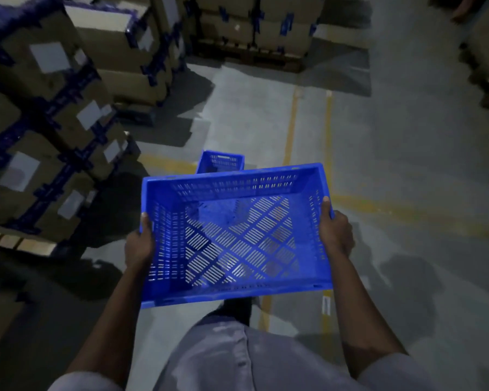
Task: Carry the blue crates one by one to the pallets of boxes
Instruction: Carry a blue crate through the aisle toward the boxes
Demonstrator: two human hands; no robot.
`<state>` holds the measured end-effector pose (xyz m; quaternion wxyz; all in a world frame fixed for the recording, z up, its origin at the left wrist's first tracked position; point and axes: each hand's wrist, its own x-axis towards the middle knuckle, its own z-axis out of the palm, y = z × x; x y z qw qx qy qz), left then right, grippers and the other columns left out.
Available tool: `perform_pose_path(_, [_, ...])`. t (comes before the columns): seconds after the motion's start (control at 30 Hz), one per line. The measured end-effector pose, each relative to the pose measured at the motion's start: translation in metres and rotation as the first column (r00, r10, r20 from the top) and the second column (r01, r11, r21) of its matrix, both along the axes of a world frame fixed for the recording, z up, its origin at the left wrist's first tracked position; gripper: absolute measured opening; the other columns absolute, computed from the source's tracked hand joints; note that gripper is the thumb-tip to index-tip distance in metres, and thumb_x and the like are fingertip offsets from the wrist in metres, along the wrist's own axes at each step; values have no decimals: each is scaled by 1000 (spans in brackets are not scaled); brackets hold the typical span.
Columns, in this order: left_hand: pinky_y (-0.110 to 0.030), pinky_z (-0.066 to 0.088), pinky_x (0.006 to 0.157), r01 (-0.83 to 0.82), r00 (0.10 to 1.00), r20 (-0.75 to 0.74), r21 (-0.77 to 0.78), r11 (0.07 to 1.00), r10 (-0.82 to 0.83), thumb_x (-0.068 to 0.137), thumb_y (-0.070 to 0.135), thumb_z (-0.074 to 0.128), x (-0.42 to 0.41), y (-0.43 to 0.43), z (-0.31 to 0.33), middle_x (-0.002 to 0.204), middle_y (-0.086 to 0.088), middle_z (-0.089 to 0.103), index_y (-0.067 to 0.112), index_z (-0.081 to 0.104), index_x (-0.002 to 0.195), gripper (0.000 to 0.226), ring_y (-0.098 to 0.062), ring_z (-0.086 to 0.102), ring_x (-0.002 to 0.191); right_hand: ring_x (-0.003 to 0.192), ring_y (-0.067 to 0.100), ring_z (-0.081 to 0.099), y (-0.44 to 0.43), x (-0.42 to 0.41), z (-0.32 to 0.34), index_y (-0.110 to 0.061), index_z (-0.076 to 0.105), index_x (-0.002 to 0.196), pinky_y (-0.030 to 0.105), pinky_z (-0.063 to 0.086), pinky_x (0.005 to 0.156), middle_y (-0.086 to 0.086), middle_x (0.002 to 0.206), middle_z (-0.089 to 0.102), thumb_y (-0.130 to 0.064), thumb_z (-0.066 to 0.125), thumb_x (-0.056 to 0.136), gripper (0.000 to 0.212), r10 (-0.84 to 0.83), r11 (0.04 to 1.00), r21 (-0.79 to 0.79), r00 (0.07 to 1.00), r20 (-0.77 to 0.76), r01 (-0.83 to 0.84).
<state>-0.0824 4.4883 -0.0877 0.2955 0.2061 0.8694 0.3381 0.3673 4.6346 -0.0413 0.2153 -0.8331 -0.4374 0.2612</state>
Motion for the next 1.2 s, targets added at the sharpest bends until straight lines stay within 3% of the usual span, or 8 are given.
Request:
perform_pose_path(0.07, [-52, 61, 89, -44, 999, 18, 0, 999, 44, 89, 109, 28, -10, 41, -10, 104, -15, 77, 10, 79, 113, 113, -38, 74, 91, 111, 45, 71, 50, -7, -4, -18, 72, 110, 55, 55, 100, 20, 117, 75, -103, 16, 87, 104, 21, 1000, -16, 1000, 6, -21])
perform_pose_path(0.2, [-62, 63, 96, -97, 994, 40, -37, 995, 99, 82, 115, 27, -31, 118, -26, 107, -21, 79, 8, 79, 106, 121, -45, 77, 97, 107, 45, 70, 142, -25, -3, -16, 70, 105, 56, 56, 99, 19, 114, 74, -105, 13, 86, 107, 72, 997, -8, 997, 3, -72])
perform_pose_path(0.57, [-58, 63, 92, -305, 951, 25, -102, 947, 309, 89, 110, 22, -15, 224, -15, 102, -17, 77, 13, 77, 104, 112, -42, 74, 92, 115, 48, 70, 363, -81, 3, -16, 73, 114, 56, 53, 101, 26, 122, 73, -98, 22, 93, 99, 303, 952, -64, 951, 59, -299])
perform_pose_path(0.77, [-55, 63, 81, -542, 835, 13, -150, 827, 550, 82, 115, 17, 19, 259, -31, 95, -20, 78, 6, 78, 103, 126, -42, 75, 83, 119, 48, 69, 485, -123, -9, -17, 75, 120, 56, 50, 105, 27, 126, 72, -96, 27, 95, 96, 514, 854, -100, 857, 14, -511])
perform_pose_path(0.87, [-54, 63, 80, -652, 752, -17, -157, 741, 659, 84, 113, 19, 53, 287, -20, 89, -17, 77, 8, 77, 94, 120, -41, 74, 80, 119, 47, 68, 545, -141, -9, -16, 74, 119, 56, 49, 106, 26, 126, 72, -93, 28, 98, 92, 619, 780, -103, 785, -15, -617])
perform_pose_path(1.03, [-44, 49, 69, -730, 680, -46, -124, 672, 731, 101, 97, 22, 99, 344, 12, 81, -12, 69, 6, 75, 91, 106, -33, 66, 73, 114, 48, 70, 622, -173, -1, -16, 73, 117, 54, 52, 101, 25, 122, 73, -92, 26, 99, 91, 735, 677, -69, 677, 18, -733])
perform_pose_path(1.1, [-40, 47, 64, -778, 626, -50, -116, 618, 779, 101, 98, 21, 109, 360, 13, 81, -12, 70, 5, 75, 93, 108, -31, 66, 71, 113, 48, 71, 651, -194, 3, -15, 73, 117, 54, 52, 100, 26, 121, 73, -92, 26, 99, 92, 783, 622, -71, 620, 51, -780])
perform_pose_path(1.2, [-41, 48, 67, -844, 529, -29, -121, 523, 848, 97, 102, 21, 118, 376, 12, 86, -12, 73, 9, 75, 94, 107, -32, 68, 75, 111, 48, 71, 677, -226, 4, -16, 73, 116, 54, 52, 98, 25, 120, 73, -93, 25, 98, 92, 837, 547, -73, 545, 50, -834])
